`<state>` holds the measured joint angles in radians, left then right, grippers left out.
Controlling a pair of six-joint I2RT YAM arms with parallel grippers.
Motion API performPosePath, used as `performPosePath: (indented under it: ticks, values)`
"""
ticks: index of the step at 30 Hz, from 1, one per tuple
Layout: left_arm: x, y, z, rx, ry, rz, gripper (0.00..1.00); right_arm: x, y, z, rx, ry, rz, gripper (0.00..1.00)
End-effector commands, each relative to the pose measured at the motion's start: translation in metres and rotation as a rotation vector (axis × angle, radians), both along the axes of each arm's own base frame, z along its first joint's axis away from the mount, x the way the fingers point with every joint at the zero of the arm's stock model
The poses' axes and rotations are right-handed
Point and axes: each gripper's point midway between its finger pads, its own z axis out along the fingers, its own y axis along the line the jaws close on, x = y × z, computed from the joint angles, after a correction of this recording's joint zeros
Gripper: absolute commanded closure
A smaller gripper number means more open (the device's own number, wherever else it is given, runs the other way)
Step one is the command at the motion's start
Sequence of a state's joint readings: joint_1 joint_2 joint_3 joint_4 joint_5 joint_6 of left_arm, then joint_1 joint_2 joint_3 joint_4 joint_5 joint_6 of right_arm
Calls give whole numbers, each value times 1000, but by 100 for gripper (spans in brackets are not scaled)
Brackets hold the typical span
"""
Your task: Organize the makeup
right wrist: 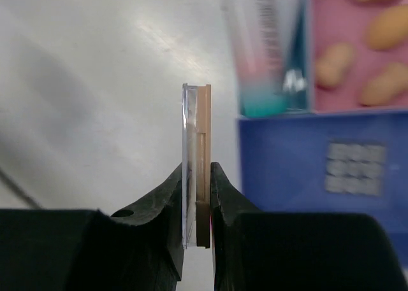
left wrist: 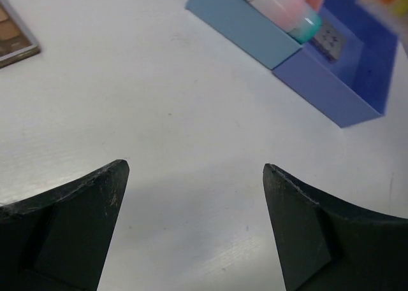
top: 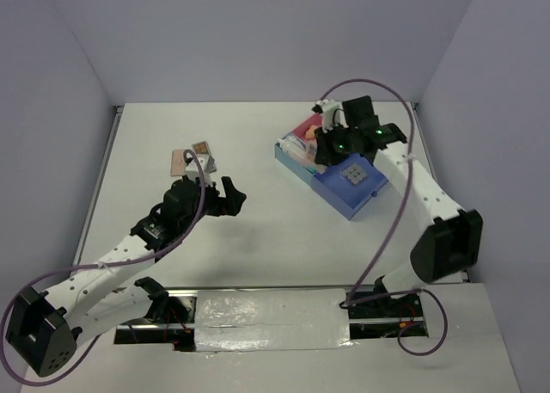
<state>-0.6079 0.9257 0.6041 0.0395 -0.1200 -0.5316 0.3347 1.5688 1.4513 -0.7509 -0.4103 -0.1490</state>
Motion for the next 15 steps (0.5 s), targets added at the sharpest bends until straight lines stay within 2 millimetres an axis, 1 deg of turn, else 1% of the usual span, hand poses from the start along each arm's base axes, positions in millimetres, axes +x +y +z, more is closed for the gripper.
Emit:
performPosePath:
  ticks: [1, 2, 3, 4, 5, 6, 7, 8, 9, 10, 11, 12, 13, 14, 15]
  values:
    - [6, 23, -10, -18, 44, 138, 1, 23, -73, 27, -269, -318, -64, 94]
    - [9, 31, -10, -28, 46, 169, 1, 29, -84, 32, -306, -378, -78, 94]
    - [6, 35, -18, -32, 77, 188, 1, 27, -104, 28, -351, -402, -105, 93]
    - [8, 40, -19, -45, 82, 211, 1, 31, -120, 26, -432, -441, -106, 93]
    - [7, 42, -21, -66, 87, 218, 1, 35, -135, 16, -473, -461, -127, 93]
    - [6, 44, -23, -74, 94, 225, 1, 37, -142, 15, -503, -490, -131, 93]
    - [7, 48, -22, -85, 92, 240, 1, 41, -155, 12, -565, -510, -143, 93]
    - [9, 47, -20, -105, 83, 237, 1, 47, -164, 1, -593, -513, -155, 93]
    - [9, 49, -20, -107, 83, 241, 1, 49, -168, 0, -613, -527, -156, 93]
    - [11, 53, -22, -103, 91, 252, 1, 54, -173, -11, -636, -509, -159, 93]
    - [11, 54, -20, -100, 90, 249, 1, 60, -178, -15, -660, -521, -165, 93]
    - [12, 55, -19, -99, 86, 252, 1, 64, -181, -20, -671, -514, -168, 90]
    - [10, 60, -24, -81, 111, 262, 1, 69, -184, -34, -686, -487, -165, 87]
    - [11, 61, -23, -75, 110, 265, 1, 75, -185, -35, -692, -490, -175, 84]
    - [11, 64, -24, -68, 114, 273, 1, 79, -185, -39, -693, -482, -177, 80]
